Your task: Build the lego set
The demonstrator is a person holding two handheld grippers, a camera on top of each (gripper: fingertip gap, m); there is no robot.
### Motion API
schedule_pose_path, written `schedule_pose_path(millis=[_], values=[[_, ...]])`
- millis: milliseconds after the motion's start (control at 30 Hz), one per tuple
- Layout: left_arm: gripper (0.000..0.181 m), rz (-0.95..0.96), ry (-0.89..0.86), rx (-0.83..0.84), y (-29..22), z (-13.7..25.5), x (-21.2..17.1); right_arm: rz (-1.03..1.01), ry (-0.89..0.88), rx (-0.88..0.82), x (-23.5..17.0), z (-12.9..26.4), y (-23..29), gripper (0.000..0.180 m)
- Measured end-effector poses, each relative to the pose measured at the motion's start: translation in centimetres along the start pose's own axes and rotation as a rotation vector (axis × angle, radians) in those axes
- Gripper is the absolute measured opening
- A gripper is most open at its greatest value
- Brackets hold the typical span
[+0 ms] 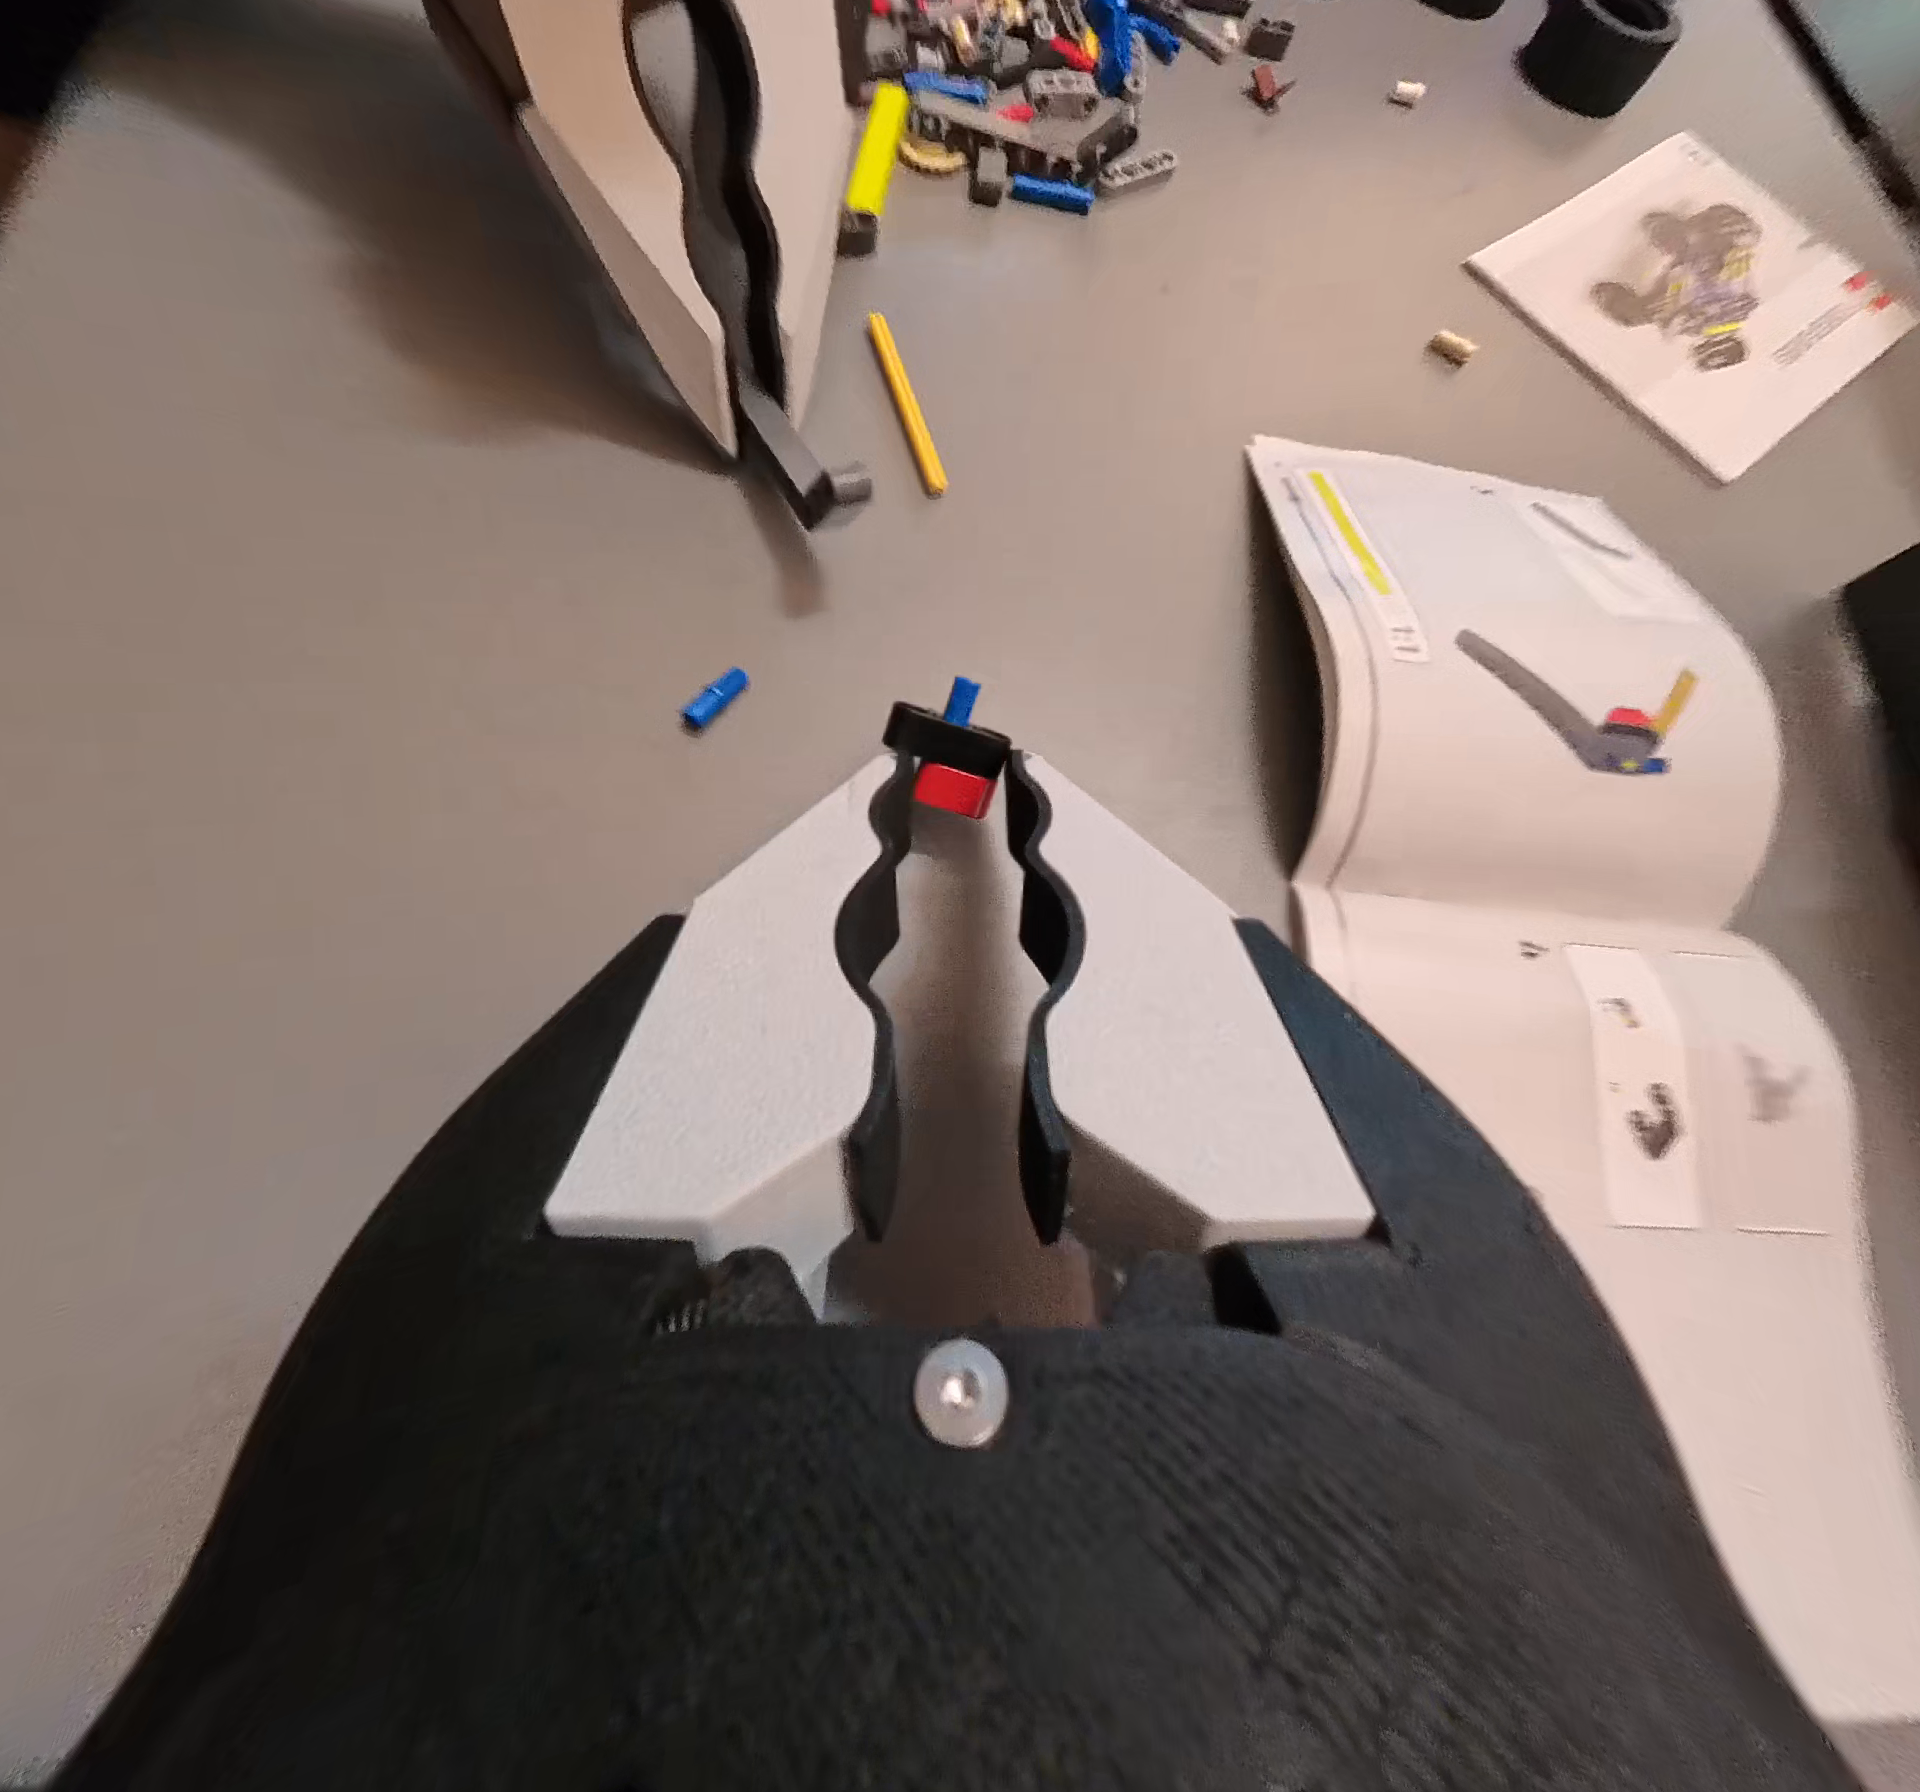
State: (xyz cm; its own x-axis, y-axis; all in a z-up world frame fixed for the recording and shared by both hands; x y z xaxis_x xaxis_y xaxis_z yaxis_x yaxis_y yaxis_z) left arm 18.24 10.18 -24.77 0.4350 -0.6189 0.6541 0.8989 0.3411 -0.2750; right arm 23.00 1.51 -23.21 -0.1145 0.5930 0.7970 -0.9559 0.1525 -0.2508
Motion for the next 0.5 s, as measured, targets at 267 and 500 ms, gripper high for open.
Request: schedule_pose_path(millis=[267,500], values=[[0.006,-0.126,0.05,0.131,1.0,0.1,0.3,-0.346,-0.124,0.113,2.0,1.8,-0.8,0.015],[0.006,0.12,-0.121,-0.014,0.7,-0.3,1.1,-0.589,-0.159,0.297,3.1,2.0,0.1,0.015]])
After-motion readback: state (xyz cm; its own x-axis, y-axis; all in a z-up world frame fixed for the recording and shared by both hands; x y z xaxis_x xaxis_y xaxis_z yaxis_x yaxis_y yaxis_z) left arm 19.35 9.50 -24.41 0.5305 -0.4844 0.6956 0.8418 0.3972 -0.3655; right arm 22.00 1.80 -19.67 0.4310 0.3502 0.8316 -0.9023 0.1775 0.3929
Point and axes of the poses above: each gripper's, where its closed fingertips meet, z back along the fingers, x out of its top, y = z × x across the jaws, the point moved 1 cm from there along z, back along the fingers, and after that the axes turned 12 degrees about -x, right-handed, at the moved point
